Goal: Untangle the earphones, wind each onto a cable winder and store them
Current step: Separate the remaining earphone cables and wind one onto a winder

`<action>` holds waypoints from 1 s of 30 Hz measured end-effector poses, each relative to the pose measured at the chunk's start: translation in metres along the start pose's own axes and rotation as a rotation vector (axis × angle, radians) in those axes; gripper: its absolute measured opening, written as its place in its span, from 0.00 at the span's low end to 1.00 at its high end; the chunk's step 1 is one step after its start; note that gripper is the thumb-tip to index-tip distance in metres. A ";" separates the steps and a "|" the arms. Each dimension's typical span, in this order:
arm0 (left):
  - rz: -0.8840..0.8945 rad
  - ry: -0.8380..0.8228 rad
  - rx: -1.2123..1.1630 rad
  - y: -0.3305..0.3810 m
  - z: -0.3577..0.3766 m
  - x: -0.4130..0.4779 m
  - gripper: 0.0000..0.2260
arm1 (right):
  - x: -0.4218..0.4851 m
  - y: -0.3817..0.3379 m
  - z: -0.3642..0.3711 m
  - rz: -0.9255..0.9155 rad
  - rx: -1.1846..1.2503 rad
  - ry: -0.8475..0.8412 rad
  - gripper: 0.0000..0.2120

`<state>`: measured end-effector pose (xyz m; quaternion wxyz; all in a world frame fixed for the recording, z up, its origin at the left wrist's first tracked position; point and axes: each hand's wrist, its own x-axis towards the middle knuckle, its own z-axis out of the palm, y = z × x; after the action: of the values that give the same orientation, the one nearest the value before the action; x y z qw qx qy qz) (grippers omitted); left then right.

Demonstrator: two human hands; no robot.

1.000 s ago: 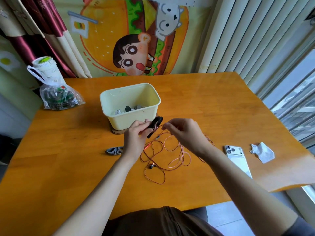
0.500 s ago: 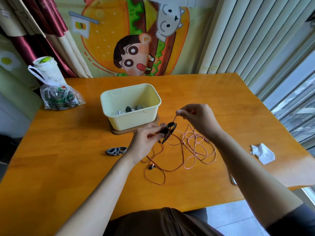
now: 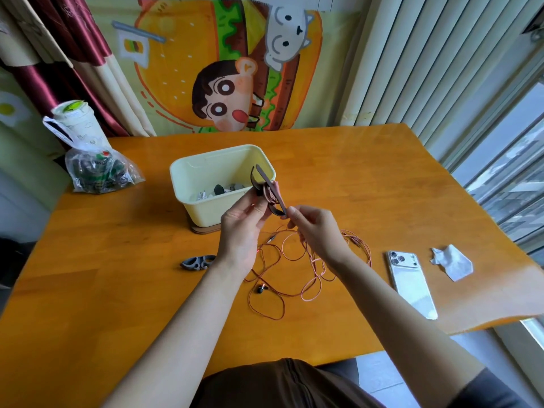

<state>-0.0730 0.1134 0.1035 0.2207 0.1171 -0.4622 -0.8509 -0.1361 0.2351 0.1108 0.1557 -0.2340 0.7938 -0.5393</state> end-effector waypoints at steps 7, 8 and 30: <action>-0.013 0.147 -0.075 -0.003 -0.001 0.002 0.10 | -0.006 0.003 0.016 0.009 -0.024 -0.048 0.11; -0.008 0.174 -0.048 -0.004 -0.001 0.003 0.10 | -0.007 0.003 0.017 0.002 -0.057 -0.046 0.11; 0.396 0.090 1.115 -0.019 -0.033 0.006 0.14 | -0.026 -0.002 -0.004 -0.127 -0.451 -0.162 0.10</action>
<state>-0.0698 0.0952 0.0693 0.2996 0.1630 -0.8428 -0.4164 -0.1154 0.2518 0.1135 0.1285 -0.3549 0.8627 -0.3367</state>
